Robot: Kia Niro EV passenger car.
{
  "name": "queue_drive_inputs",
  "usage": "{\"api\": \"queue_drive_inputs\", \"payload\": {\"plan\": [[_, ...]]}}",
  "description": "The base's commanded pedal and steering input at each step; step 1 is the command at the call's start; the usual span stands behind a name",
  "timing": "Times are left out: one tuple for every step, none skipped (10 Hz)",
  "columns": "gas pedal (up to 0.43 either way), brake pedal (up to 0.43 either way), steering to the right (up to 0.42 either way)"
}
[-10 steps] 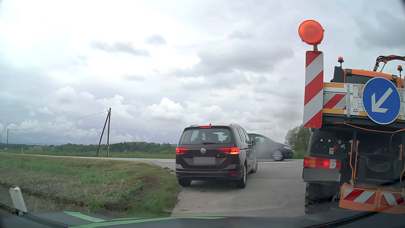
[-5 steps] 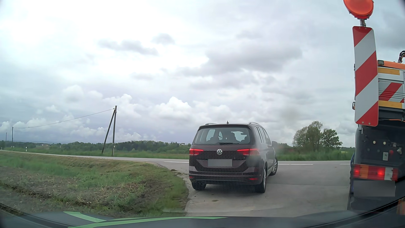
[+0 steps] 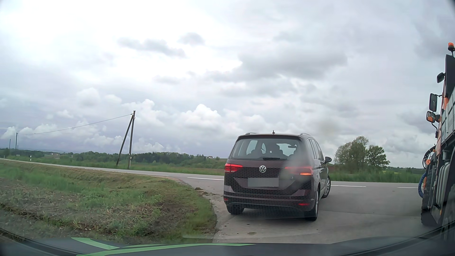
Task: Follow the waypoints while adhering to traffic rules and regulations
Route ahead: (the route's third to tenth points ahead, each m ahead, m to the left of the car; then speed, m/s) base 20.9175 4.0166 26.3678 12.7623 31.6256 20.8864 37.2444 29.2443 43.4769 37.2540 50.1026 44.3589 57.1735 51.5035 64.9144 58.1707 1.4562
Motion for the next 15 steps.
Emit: {"api": "queue_drive_inputs", "payload": {"plan": [[0.000, 0.116, 0.116], [0.000, 0.049, 0.153], [0.000, 0.000, 0.169], [0.000, 0.000, 0.170], [0.000, 0.000, 0.171], [0.000, 0.000, 0.176], [0.000, 0.000, 0.185], [0.079, 0.000, 0.193], [0.110, 0.000, 0.201], [0.157, 0.000, 0.209], [0.177, 0.000, 0.219], [0.189, 0.000, 0.229], [0.209, 0.000, 0.241], [0.209, 0.000, 0.255], [0.209, 0.000, 0.268]]}}
